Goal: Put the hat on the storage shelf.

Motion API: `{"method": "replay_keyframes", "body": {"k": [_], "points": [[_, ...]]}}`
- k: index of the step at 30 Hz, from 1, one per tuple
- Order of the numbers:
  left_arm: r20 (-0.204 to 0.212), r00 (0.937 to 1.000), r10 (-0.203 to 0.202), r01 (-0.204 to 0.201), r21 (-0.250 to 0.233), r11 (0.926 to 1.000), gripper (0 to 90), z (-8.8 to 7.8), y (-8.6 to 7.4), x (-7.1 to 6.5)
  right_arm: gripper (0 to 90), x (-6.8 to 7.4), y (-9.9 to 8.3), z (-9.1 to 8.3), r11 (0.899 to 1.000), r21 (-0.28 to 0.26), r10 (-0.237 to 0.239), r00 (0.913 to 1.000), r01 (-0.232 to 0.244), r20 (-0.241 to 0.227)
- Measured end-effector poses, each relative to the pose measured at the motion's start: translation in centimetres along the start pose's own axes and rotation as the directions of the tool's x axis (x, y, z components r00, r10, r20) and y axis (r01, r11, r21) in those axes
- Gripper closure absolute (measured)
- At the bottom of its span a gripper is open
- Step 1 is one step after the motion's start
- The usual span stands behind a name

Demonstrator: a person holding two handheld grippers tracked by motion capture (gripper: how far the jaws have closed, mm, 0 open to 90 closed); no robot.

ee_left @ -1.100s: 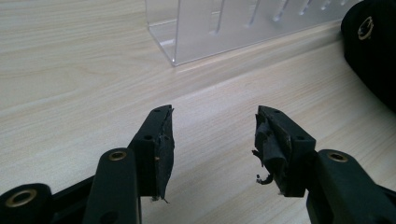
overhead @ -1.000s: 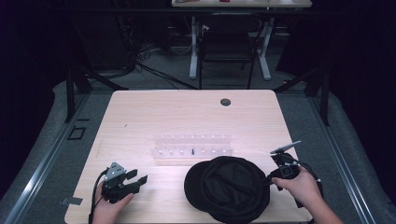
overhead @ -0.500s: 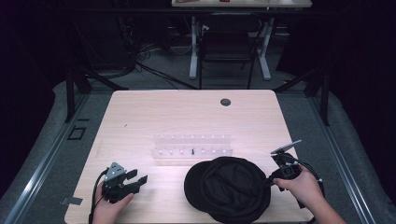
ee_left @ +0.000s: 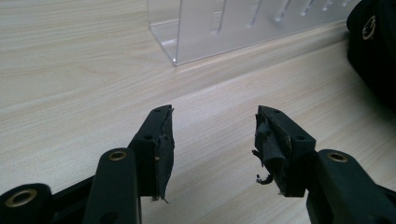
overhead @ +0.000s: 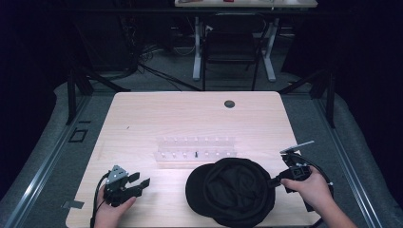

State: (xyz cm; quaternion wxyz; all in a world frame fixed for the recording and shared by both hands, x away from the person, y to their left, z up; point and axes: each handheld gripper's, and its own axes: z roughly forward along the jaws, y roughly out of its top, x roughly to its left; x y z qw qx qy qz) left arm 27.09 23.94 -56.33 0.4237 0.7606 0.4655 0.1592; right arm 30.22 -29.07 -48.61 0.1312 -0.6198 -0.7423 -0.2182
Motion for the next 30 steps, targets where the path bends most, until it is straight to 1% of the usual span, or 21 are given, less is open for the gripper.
{"method": "replay_keyframes", "body": {"k": [1, 2, 4, 5, 6, 8, 9, 10, 11, 12, 13, 15, 18, 19, 20, 22, 23, 24, 26, 27, 30], "points": [[0.0, 1.0, 0.0, 0.0, 0.0, 1.0, 47.4, 0.0, 0.0, 0.0, 88.3, 0.1, 0.0, -0.1, 1.0, -0.014, 0.005, 1.0, -0.005, -0.008], [0.0, 1.0, -0.001, 0.001, 0.0, 1.0, 47.4, 0.0, 0.0, 0.0, 88.3, 0.1, 0.1, -0.4, 1.0, 0.012, -0.015, 0.9999, 0.016, -0.007], [0.0, 1.0, -0.001, 0.001, 0.0, 1.0, 47.4, 0.0, 0.0, 0.0, 88.4, 0.4, -0.1, -0.5, 1.0, -0.029, 0.008, 0.9997, -0.009, -0.024], [0.0, 1.0, -0.001, 0.001, 0.0, 1.0, 47.4, 0.0, 0.0, 0.0, 88.4, 0.4, 0.0, -0.6, 1.0, -0.029, -0.002, 0.9995, 0.001, -0.032], [0.0, 1.0, -0.001, 0.001, 0.0, 1.0, 47.4, 0.0, 0.0, 0.0, 88.4, 0.5, -0.1, -0.8, 0.999, -0.038, -0.001, 0.9991, 0.0, -0.043], [-0.001, 1.0, 0.0, 0.0, -0.001, 1.0, 47.4, 0.0, 0.0, 0.0, 88.4, 0.5, 0.0, -0.9, 0.999, -0.037, -0.007, 0.999, 0.005, -0.045], [0.0, 1.0, 0.0, 0.0, -0.001, 1.0, 47.4, 0.0, 0.0, 0.0, 88.4, 0.7, 0.0, -1.3, 0.999, -0.053, -0.004, 0.998, 0.001, -0.063], [-0.001, 1.0, -0.001, 0.001, -0.001, 1.0, 47.4, 0.0, 0.0, 0.0, 88.4, 0.6, 0.1, -1.5, 0.999, -0.043, -0.019, 0.9974, 0.016, -0.069], [0.0, 1.0, -0.001, 0.001, -0.001, 1.0, 47.4, 0.0, 0.0, 0.0, 88.4, 0.7, 0.1, -1.5, 0.999, -0.05, -0.013, 0.997, 0.009, -0.076], [0.0, 1.0, -0.001, 0.001, 0.0, 1.0, 47.4, 0.0, 0.0, 0.0, 88.4, 0.7, 0.1, -1.6, 0.999, -0.043, -0.016, 0.9967, 0.013, -0.079], [0.002, 1.0, -0.001, 0.001, 0.002, 1.0, 47.4, 0.0, 0.0, 0.0, 88.4, 0.9, 0.0, -1.6, 0.998, -0.057, -0.005, 0.9966, 0.0, -0.082], [0.001, 1.0, -0.001, 0.001, 0.002, 1.0, 47.4, 0.0, 0.0, 0.0, 88.4, 0.9, 0.1, -1.7, 0.999, -0.052, -0.013, 0.9959, 0.008, -0.089], [0.001, 1.0, 0.0, 0.0, 0.002, 1.0, 47.4, 0.0, 0.0, 0.0, 88.5, 1.0, 0.1, -2.0, 0.998, -0.059, -0.025, 0.9943, 0.019, -0.104], [-0.001, 1.0, 0.0, 0.0, 0.0, 1.0, 47.4, 0.0, 0.0, 0.0, 88.5, 1.1, 0.1, -2.1, 0.998, -0.064, -0.026, 0.993, 0.019, -0.116], [-0.001, 1.0, 0.0, 0.0, 0.0, 1.0, 47.4, 0.0, 0.0, 0.0, 88.5, 1.3, 0.1, -2.2, 0.997, -0.07, -0.022, 0.9935, 0.014, -0.112], [0.002, 1.0, 0.0, 0.0, 0.002, 1.0, 47.4, 0.0, 0.0, 0.0, 88.5, 1.5, 0.1, -2.5, 0.997, -0.08, -0.027, 0.9928, 0.018, -0.117], [0.001, 1.0, 0.0, 0.0, 0.002, 1.0, 47.4, 0.0, 0.0, 0.0, 88.5, 1.6, 0.1, -2.6, 0.997, -0.076, -0.034, 0.9927, 0.026, -0.116], [0.002, 1.0, -0.001, 0.001, 0.002, 1.0, 47.4, -0.1, 0.0, 0.0, 88.6, 1.8, 0.1, -2.8, 0.996, -0.088, -0.033, 0.9922, 0.023, -0.12], [0.002, 1.0, -0.001, 0.001, 0.002, 1.0, 47.4, -0.1, 0.0, 0.0, 88.6, 1.9, 0.1, -2.9, 0.996, -0.085, -0.039, 0.9924, 0.029, -0.117], [0.001, 1.0, 0.0, 0.0, 0.001, 1.0, 47.4, -0.1, 0.0, 0.0, 88.6, 2.1, 0.1, -3.2, 0.995, -0.098, -0.026, 0.9915, 0.014, -0.127], [0.001, 1.0, 0.0, 0.0, 0.001, 1.0, 47.4, -0.1, 0.0, 0.0, 88.5, 2.4, 0.1, -3.7, 0.995, -0.095, -0.024, 0.9898, 0.011, -0.14]]}}
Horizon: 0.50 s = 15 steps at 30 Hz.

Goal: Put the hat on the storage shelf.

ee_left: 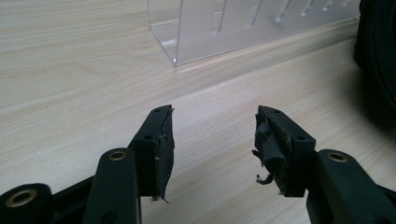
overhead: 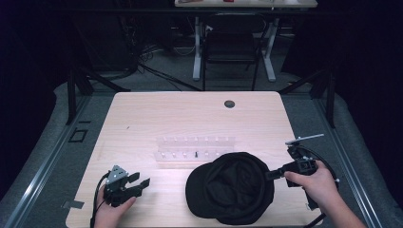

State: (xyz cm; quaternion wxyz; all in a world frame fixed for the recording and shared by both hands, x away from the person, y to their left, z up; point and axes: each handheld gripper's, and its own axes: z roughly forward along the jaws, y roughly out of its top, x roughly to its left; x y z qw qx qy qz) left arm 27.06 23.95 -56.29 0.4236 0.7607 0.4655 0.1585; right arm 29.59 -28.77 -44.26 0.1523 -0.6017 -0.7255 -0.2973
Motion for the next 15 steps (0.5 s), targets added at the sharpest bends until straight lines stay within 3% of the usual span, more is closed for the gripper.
{"method": "replay_keyframes", "body": {"k": [6, 15], "points": [[-0.001, 1.0, 0.0, 0.0, 0.001, 1.0, 47.4, 0.0, 0.0, 0.0, 88.6, 1.0, 0.2, -0.7, 1.0, -0.024, 0.018, 0.9982, -0.019, -0.056], [0.0, 1.0, 0.0, 0.0, 0.001, 1.0, 47.4, 0.0, 0.0, 0.0, 88.5, 2.7, 0.6, -1.6, 0.999, -0.034, -0.005, 0.9928, 0.0, -0.119]]}}
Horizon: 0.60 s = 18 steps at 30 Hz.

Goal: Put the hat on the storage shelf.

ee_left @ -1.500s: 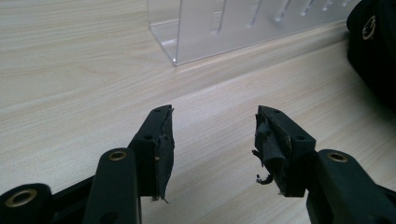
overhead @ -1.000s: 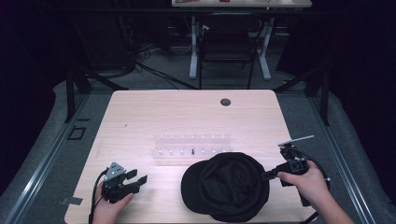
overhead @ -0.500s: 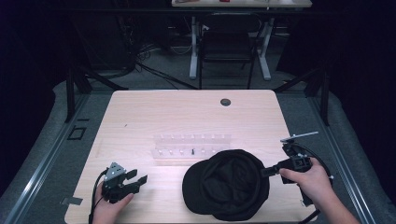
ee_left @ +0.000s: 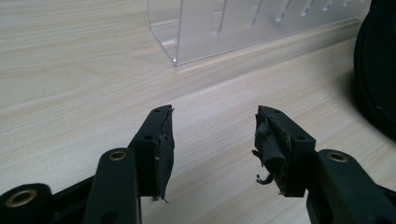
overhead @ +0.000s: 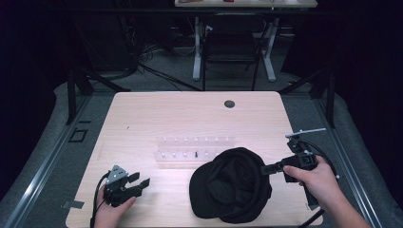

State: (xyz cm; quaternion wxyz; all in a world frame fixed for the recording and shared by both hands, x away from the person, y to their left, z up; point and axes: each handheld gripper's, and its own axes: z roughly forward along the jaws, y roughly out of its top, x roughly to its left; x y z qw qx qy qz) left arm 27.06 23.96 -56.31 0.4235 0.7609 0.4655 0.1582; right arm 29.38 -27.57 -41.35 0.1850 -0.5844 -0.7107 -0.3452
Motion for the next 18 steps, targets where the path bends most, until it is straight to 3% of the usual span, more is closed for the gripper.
{"method": "replay_keyframes", "body": {"k": [4, 8, 18], "points": [[-0.001, 1.0, 0.002, -0.002, -0.001, 1.0, 47.4, 0.1, 0.0, -0.1, 88.5, 0.8, 0.1, 0.0, 1.0, -0.016, 0.007, 0.9985, -0.008, -0.054], [0.002, 1.0, 0.002, -0.003, 0.005, 1.0, 47.4, 0.0, 0.0, 0.0, 88.5, 1.3, 0.3, -0.1, 1.0, -0.026, -0.002, 0.9983, 0.0, -0.059], [0.002, 1.0, -0.007, 0.007, -0.004, 1.0, 47.4, 0.0, 0.0, 0.0, 88.6, 2.1, 0.5, -0.9, 0.998, -0.06, 0.003, 0.9922, -0.011, -0.125]]}}
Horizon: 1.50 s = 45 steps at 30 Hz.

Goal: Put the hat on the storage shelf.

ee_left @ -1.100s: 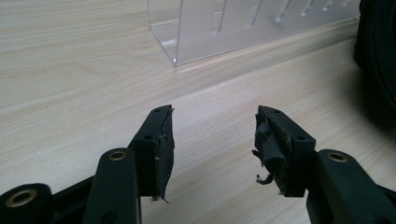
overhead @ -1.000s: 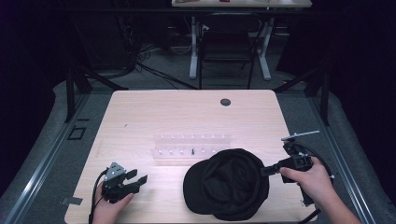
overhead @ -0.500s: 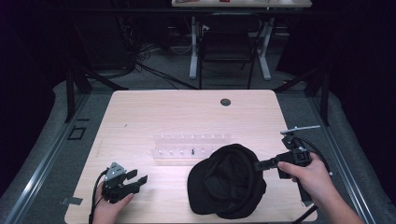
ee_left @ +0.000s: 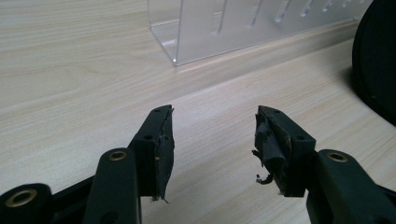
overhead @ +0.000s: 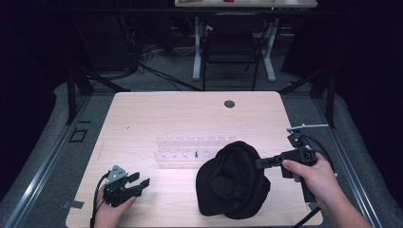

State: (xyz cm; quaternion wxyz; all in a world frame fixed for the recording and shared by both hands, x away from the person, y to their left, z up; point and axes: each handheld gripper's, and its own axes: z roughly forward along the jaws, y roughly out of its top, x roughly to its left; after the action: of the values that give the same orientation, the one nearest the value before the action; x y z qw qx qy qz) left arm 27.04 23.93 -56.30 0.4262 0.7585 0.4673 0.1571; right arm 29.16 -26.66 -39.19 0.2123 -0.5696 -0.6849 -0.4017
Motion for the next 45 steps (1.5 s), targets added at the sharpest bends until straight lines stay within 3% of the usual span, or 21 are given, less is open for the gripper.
{"method": "replay_keyframes", "body": {"k": [45], "points": [[-0.003, 1.0, -0.008, 0.008, -0.002, 1.0, 44.6, 0.1, 0.0, 0.1, 88.6, 2.9, 1.4, -4.7, 0.987, -0.155, -0.05, 0.9986, 0.047, -0.017]]}}
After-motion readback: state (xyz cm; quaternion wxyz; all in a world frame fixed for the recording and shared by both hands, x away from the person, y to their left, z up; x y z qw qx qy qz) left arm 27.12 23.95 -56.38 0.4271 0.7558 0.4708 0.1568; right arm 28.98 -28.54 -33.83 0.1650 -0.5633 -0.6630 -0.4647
